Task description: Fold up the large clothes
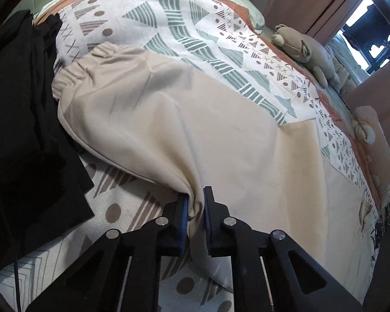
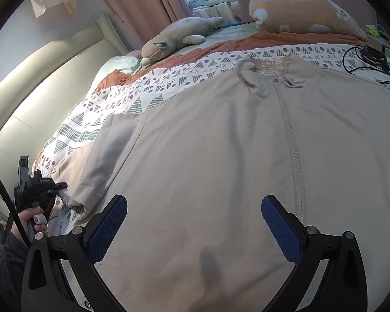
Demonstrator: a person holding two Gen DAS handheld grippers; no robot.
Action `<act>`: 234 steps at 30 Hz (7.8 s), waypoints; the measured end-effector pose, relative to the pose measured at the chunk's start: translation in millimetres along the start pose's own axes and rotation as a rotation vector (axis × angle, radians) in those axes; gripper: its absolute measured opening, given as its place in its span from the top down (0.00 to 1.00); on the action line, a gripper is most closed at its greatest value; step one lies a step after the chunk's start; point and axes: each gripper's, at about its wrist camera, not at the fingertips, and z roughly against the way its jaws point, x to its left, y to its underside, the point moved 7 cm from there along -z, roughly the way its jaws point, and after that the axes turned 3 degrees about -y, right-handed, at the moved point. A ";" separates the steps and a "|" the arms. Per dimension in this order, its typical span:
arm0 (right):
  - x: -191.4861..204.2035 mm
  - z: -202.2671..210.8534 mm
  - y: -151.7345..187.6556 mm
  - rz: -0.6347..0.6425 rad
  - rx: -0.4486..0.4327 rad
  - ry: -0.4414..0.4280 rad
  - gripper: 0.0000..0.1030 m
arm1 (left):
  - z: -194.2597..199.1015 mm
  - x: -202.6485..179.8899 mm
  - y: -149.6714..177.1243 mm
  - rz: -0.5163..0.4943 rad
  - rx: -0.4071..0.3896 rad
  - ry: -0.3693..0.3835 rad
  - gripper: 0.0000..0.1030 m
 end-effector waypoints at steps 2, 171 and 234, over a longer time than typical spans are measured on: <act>7.1 -2.2 0.0 0.006 0.005 -0.026 0.00 | 18.4 -11.8 -8.6 -0.049 -0.044 0.018 0.90; -168.7 138.4 50.7 -0.436 0.023 0.151 0.10 | 48.4 -93.2 159.8 -0.497 0.135 -0.033 0.16; -321.5 352.6 149.9 -0.903 -0.514 0.200 0.52 | 157.1 -208.6 220.1 -0.514 -0.066 0.210 0.12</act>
